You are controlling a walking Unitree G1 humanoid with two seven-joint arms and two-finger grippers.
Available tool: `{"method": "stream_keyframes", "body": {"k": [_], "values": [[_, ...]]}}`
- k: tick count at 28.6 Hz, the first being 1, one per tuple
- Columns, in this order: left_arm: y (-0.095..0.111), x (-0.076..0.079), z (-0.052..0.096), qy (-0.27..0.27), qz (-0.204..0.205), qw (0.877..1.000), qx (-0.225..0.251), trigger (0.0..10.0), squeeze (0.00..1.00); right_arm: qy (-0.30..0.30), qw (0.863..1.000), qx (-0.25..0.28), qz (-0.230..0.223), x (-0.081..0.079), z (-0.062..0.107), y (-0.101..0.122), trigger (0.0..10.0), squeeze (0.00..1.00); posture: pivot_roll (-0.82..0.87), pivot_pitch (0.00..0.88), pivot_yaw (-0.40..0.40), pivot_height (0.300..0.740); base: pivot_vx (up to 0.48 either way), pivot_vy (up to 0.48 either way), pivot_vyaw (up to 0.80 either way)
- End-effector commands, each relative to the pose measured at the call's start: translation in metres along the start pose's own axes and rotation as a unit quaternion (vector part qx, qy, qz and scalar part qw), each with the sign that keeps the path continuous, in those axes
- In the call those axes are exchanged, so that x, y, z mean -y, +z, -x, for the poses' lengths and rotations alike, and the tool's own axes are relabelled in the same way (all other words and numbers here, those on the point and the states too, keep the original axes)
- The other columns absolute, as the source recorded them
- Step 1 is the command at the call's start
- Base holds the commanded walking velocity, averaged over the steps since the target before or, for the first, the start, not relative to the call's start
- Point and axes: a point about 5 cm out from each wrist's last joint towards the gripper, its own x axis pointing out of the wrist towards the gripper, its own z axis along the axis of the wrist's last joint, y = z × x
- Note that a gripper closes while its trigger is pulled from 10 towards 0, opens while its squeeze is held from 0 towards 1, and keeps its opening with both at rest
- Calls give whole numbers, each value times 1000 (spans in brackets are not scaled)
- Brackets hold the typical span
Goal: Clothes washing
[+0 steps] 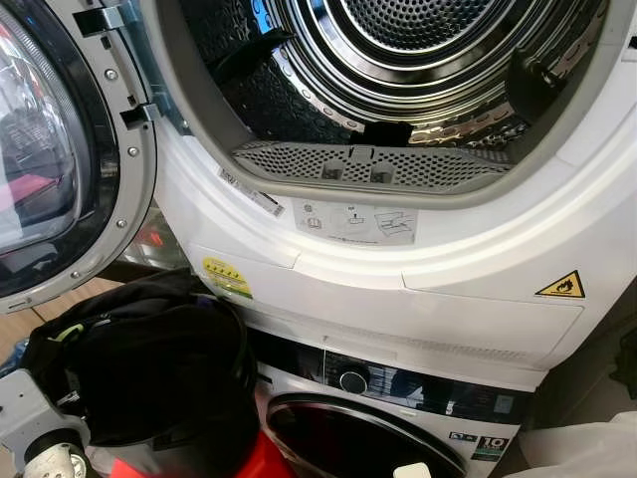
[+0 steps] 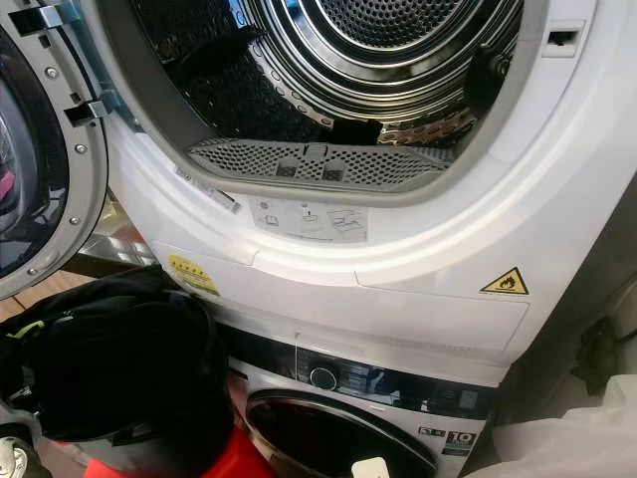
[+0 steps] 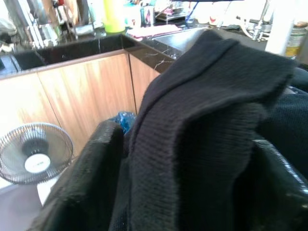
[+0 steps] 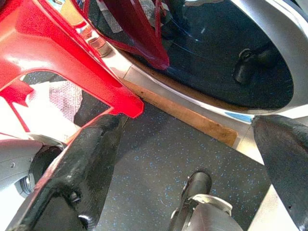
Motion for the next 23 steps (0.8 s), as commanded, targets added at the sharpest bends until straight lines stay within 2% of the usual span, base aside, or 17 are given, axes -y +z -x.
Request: {"method": "stream_keyframes", "body": {"k": [1,4,5,7,9,11,16,18,22,23], "values": [[7,-1,0,-6,-17,1000,26,9373,0,9,1000,-4,0,-7,0,-1,10000,0,7,3,147,740,0,0,0],[10,1,1,-15,-33,999,40,9647,0,9,1000,-2,-1,-7,0,0,10000,0,6,1,149,740,0,0,0],[12,5,1,-36,-54,997,51,10000,0,9,1000,-2,-1,-7,0,1,10000,0,8,0,148,740,0,0,0],[12,8,2,-45,-62,996,53,10000,0,9,1000,-2,-1,-7,-1,1,10000,0,8,0,148,740,0,0,0],[10,16,4,-90,-91,990,64,10000,0,9,1000,-2,0,-7,0,1,10000,0,9,0,149,740,0,0,0],[11,18,6,-103,-96,987,72,10000,0,9,1000,-2,0,-7,0,1,10000,0,7,0,149,740,0,0,0],[11,29,17,-171,-129,971,105,10000,0,8,1000,0,-2,-8,-1,2,10000,0,4,0,150,740,0,0,0],[12,30,21,-184,-147,964,120,10000,0,7,1000,0,-3,-7,-1,2,10000,0,4,0,151,740,0,0,0],[20,26,29,-197,-157,957,146,10000,0,3,1000,-2,-6,-5,0,0,10000,0,12,0,149,740,0,0,0],[25,26,33,-218,-162,949,161,10000,1000,1,1000,-3,-6,-4,0,-1,10000,0,17,1,147,740,0,0,0]]}}
